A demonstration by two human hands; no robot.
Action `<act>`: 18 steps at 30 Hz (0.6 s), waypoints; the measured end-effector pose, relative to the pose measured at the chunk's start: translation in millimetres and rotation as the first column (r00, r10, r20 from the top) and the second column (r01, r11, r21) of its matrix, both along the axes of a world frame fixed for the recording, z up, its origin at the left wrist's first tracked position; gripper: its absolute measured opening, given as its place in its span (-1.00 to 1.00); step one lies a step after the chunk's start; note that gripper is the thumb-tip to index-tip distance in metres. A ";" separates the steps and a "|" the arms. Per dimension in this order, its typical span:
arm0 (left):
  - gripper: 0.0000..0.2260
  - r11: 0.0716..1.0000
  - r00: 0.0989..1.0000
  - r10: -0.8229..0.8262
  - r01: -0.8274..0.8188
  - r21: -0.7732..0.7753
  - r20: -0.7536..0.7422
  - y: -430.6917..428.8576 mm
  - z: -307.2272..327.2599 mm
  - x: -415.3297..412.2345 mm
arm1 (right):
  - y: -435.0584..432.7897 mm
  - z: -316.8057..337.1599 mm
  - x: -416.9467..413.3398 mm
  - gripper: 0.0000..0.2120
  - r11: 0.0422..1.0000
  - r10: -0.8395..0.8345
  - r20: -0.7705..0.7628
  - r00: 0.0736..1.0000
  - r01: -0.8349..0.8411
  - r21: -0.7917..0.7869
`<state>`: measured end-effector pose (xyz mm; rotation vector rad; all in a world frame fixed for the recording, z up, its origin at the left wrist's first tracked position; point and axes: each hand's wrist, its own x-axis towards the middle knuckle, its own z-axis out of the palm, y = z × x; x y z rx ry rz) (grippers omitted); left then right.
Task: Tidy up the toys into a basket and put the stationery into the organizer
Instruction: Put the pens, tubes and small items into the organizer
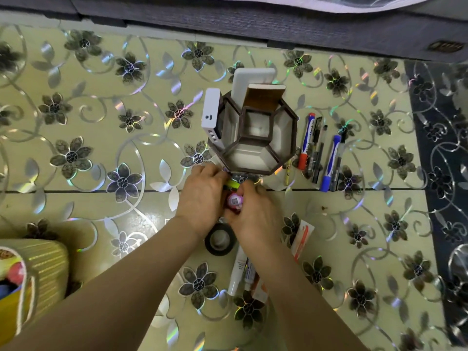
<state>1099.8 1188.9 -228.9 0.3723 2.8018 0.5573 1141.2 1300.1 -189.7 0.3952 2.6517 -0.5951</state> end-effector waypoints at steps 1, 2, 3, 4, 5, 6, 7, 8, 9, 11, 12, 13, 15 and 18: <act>-0.76 0.999 1.000 -0.012 0.011 -0.032 -0.004 1.6 -0.1 0.7 | -1.6 -1.7 0.5 -0.60 1.000 0.006 0.003 1.000 -0.006 0.031; -0.78 0.997 1.000 -0.030 0.030 -0.068 -0.007 3.2 0.3 1.0 | -2.8 -3.7 1.1 -0.62 0.999 0.000 -0.013 1.000 0.000 0.048; -0.80 0.995 0.999 -0.043 0.043 -0.092 -0.003 4.4 1.6 0.6 | -4.0 -5.8 1.8 -0.64 0.999 -0.009 -0.041 0.999 0.011 0.047; -0.81 0.994 0.999 -0.047 0.047 -0.101 0.005 4.6 2.5 1.4 | -5.3 -8.4 4.3 -0.66 0.999 -0.026 -0.074 0.997 0.028 0.032; -0.82 0.995 0.999 -0.040 0.041 -0.091 0.008 4.6 5.6 -0.5 | -5.5 -8.4 5.0 -0.66 0.999 -0.046 -0.112 0.993 0.048 0.017; -0.84 0.997 1.000 -0.024 0.025 -0.071 0.008 1.9 7.0 0.3 | -6.1 -7.9 7.6 -0.67 0.997 -0.070 -0.136 0.988 0.071 -0.001; -0.85 0.999 1.000 -0.003 0.003 -0.047 0.003 -0.9 10.4 0.6 | -5.1 -4.7 8.9 -0.68 0.995 -0.102 -0.162 0.981 0.098 -0.030; -0.86 1.000 1.000 0.015 -0.015 -0.017 -0.009 -5.0 14.7 2.4 | -2.6 -1.1 11.0 -0.70 0.989 -0.138 -0.192 0.972 0.124 -0.081; -0.86 0.999 0.999 0.033 -0.033 0.032 -0.028 -9.0 20.8 4.6 | 1.4 5.1 12.2 -0.74 0.978 -0.177 -0.223 0.959 0.145 -0.150; -0.83 0.983 0.994 0.084 -0.073 0.169 -0.062 -16.5 38.9 11.1 | 10.2 19.7 14.3 -0.77 0.937 -0.256 -0.262 0.931 0.173 -0.302; -0.79 0.971 0.991 0.111 -0.091 0.220 -0.080 -18.7 49.8 13.5 | 15.2 28.1 14.1 -0.76 0.912 -0.299 -0.278 0.913 0.188 -0.363; -0.76 0.963 0.986 0.133 -0.106 0.248 -0.098 -19.0 60.6 14.9 | 20.0 36.4 13.3 -0.74 0.888 -0.347 -0.297 0.889 0.211 -0.408; -0.76 0.943 0.975 0.180 -0.135 0.305 -0.127 -16.6 73.4 13.0 | 28.0 49.4 9.7 -0.72 0.832 -0.467 -0.327 0.822 0.283 -0.477; -0.89 0.910 0.968 0.217 -0.154 0.384 -0.128 -6.4 76.4 -0.2 | 34.3 56.4 -1.9 -0.71 0.780 -0.555 -0.369 0.745 0.312 -0.543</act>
